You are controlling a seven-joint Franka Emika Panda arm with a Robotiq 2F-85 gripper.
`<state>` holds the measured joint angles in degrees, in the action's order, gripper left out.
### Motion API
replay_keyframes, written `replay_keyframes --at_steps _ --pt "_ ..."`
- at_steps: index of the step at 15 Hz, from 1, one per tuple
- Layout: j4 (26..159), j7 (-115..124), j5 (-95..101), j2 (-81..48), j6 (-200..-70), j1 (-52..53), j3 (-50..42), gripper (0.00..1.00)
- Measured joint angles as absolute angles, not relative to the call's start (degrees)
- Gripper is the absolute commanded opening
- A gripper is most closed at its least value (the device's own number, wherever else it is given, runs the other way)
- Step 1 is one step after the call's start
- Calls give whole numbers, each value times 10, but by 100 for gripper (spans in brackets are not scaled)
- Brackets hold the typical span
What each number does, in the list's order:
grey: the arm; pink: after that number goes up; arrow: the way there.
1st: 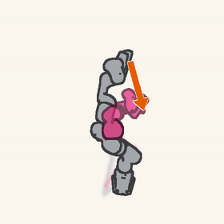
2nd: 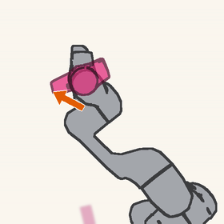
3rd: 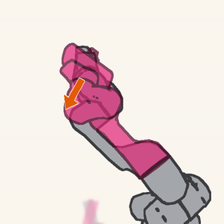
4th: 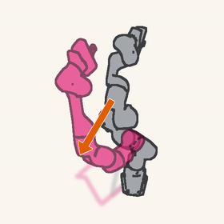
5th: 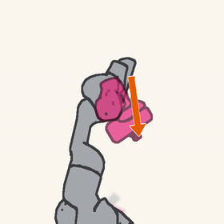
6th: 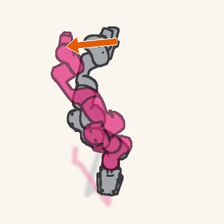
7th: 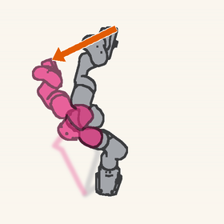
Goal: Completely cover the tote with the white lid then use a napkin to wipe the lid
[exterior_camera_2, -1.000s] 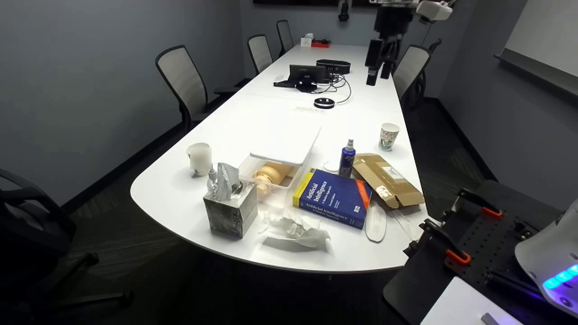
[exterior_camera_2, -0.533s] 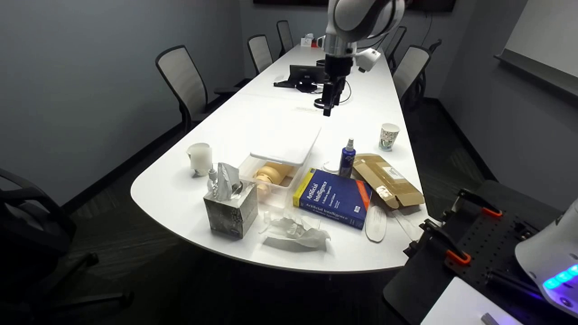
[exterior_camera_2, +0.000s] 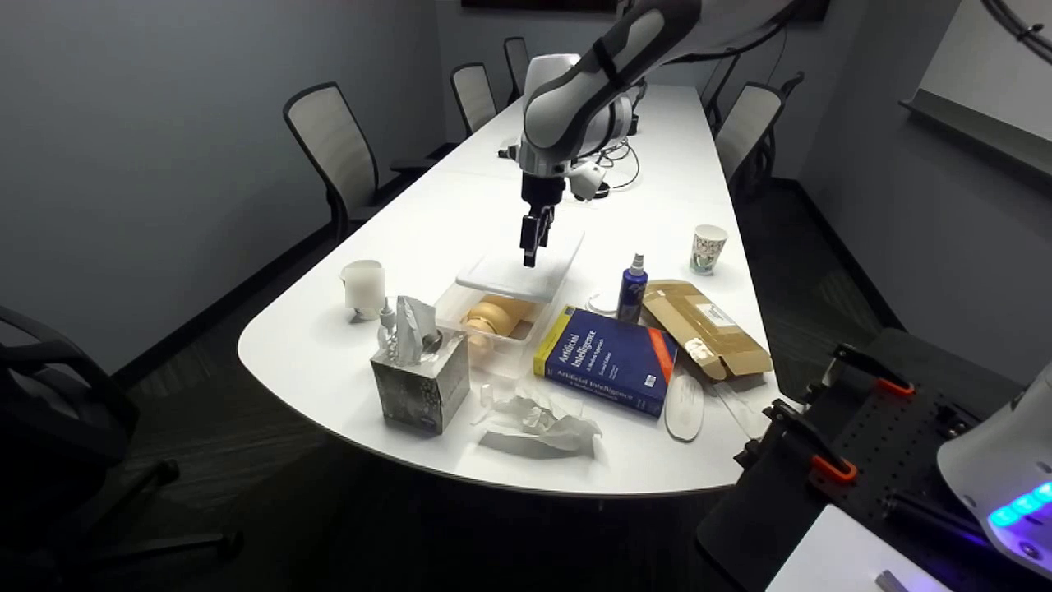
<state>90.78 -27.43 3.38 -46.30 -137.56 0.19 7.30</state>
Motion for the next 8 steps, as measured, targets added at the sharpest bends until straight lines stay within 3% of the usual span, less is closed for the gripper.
replay_keyframes --at_steps 8 --pt "757 -302 29 -566 -1287 -2 117 100"
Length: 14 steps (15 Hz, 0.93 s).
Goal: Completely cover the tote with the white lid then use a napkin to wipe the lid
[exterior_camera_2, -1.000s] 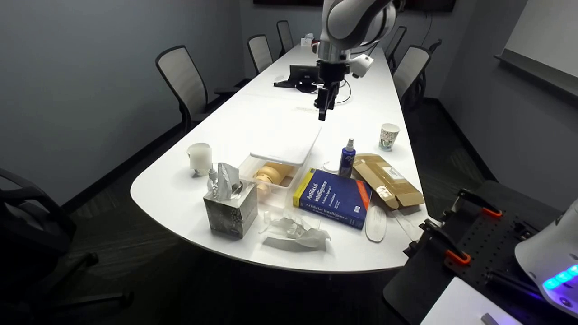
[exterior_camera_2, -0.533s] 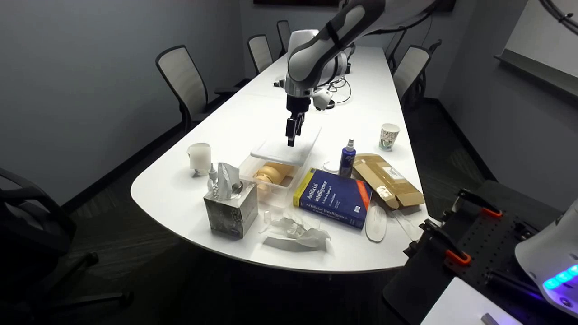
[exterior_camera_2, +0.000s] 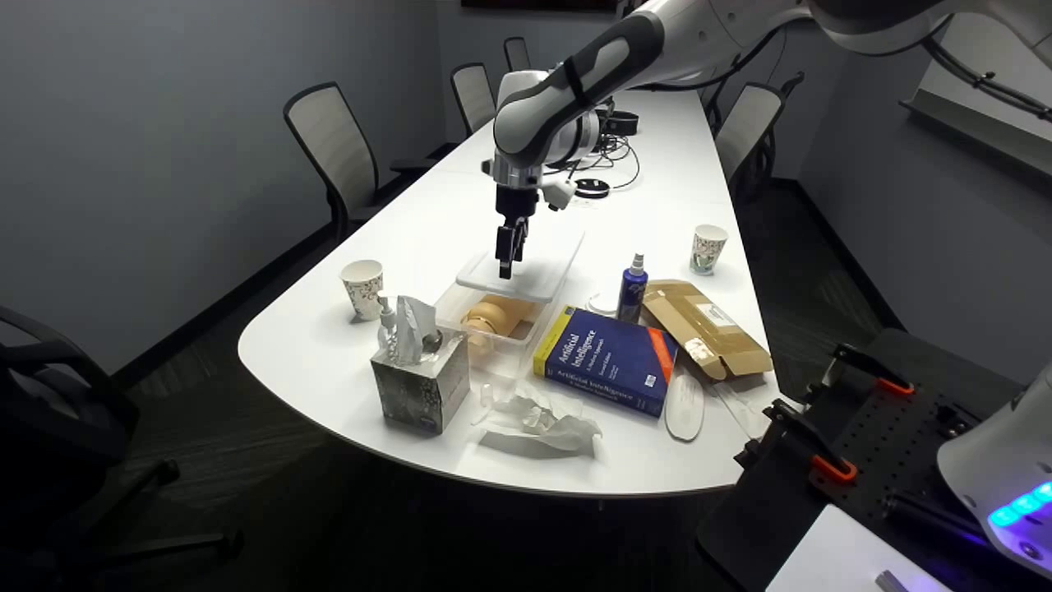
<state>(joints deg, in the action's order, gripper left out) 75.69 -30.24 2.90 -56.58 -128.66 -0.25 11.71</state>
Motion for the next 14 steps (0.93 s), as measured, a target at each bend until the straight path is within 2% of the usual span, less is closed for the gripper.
replay_keyframes --at_steps 14 --pt "690 -327 -39 -620 -1151 -5 156 100"
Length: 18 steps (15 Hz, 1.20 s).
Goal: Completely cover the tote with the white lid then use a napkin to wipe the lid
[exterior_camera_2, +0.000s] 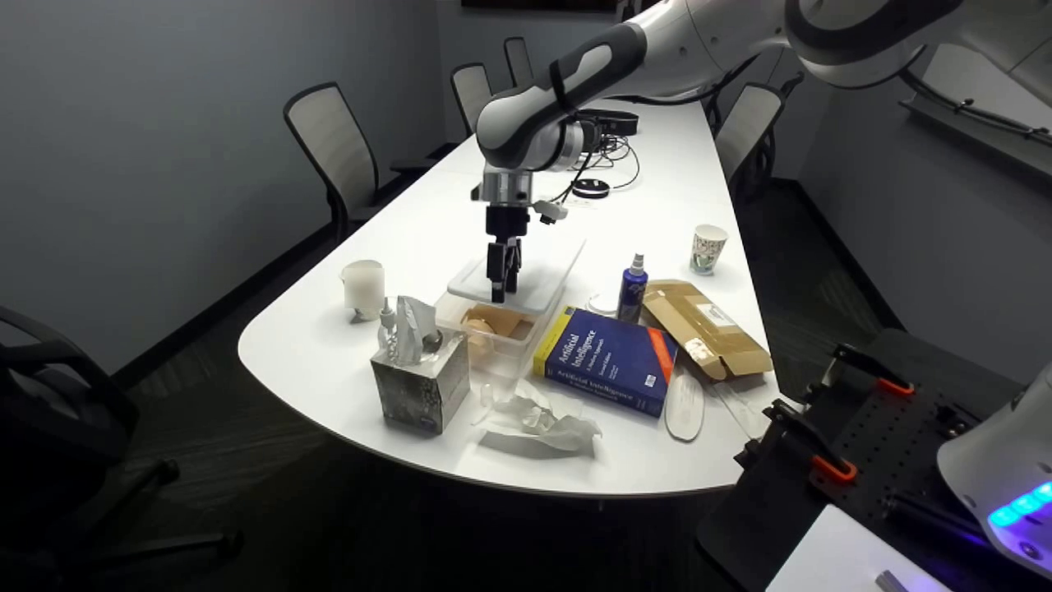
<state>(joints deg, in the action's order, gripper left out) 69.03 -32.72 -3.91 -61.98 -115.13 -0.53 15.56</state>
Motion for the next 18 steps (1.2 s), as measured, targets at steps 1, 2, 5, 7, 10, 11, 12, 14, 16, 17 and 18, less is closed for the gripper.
replay_keyframes --at_steps 1,2,5,7,10,11,12,14,16,17,18 --pt "684 -331 -42 -623 -1141 -5 159 100" --pt "678 -336 -46 -626 -1132 -5 161 100" --pt "664 -345 -57 -636 -1109 -3 167 100" --pt "658 -347 -61 -642 -1099 -2 171 100" --pt "650 -348 -64 -652 -1090 2 178 100" --pt "647 -348 -65 -655 -1088 3 179 100" --pt "644 -349 -67 -659 -1086 5 182 100" --pt "637 -358 -72 -665 -1077 7 187 100" --pt "629 -363 -73 -670 -1067 10 190 100" --pt "624 -369 -75 -673 -1062 12 191 100" --pt "619 -371 -76 -675 -1057 14 191 100"
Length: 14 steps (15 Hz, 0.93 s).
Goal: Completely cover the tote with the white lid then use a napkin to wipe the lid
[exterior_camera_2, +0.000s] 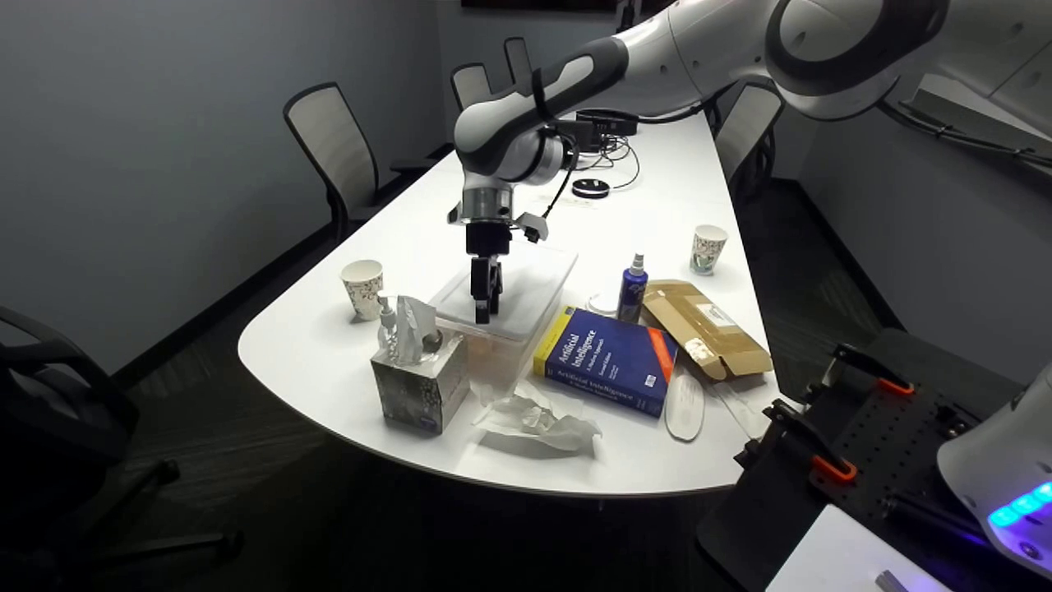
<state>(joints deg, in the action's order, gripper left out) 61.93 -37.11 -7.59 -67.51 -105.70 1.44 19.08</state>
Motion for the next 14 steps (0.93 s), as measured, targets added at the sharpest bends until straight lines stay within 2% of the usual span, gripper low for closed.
replay_keyframes --at_steps 14 --pt "571 -392 -83 -699 -1012 33 194 100"
